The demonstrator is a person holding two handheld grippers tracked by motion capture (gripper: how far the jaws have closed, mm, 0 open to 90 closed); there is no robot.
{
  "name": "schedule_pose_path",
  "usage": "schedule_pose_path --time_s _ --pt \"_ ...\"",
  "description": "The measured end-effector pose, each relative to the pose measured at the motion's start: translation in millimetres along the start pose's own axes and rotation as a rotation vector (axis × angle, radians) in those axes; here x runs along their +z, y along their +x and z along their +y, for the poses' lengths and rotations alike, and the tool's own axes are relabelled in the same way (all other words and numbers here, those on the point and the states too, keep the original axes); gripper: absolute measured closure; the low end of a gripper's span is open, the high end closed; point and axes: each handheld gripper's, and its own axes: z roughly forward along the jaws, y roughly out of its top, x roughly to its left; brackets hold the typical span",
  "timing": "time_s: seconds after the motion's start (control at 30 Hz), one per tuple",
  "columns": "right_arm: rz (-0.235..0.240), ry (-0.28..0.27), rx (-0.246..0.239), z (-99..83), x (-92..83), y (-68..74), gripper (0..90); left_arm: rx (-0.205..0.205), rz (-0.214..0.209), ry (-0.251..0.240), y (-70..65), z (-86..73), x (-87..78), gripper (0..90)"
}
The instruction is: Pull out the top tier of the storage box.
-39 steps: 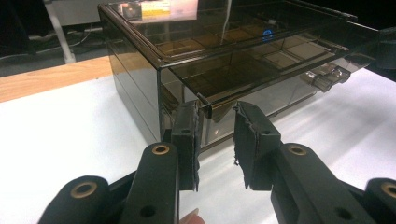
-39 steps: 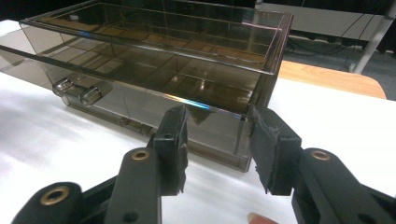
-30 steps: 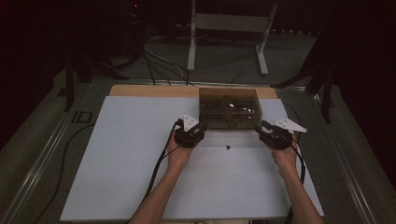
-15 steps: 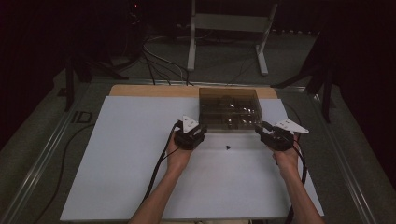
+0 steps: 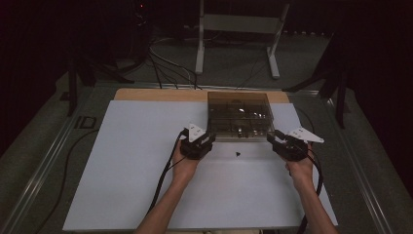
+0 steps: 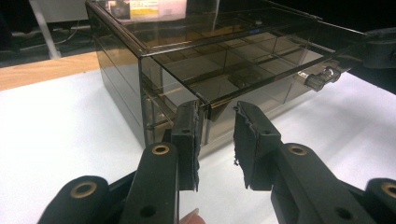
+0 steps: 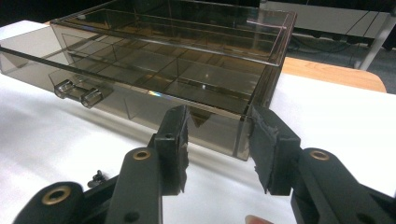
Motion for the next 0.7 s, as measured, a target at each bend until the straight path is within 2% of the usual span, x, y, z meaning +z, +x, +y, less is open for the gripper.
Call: schedule_pose_path --time_s 0.4,0.5,0.7 --pt "0.004 0.004 0.004 -4.8 -7.9 4.2 58.0 -0.004 -0.022 -0.001 -3.4 -6.0 -7.5 70.9" --pt "0.007 0.011 0.008 -6.6 -7.7 4.1 57.2 0.003 -0.024 0.015 -3.6 -7.8 -7.3 70.7" --pt "0.025 0.018 0.014 -10.2 -9.1 2.8 57.6 0.01 -0.064 0.025 -1.6 -9.8 -8.9 68.0"
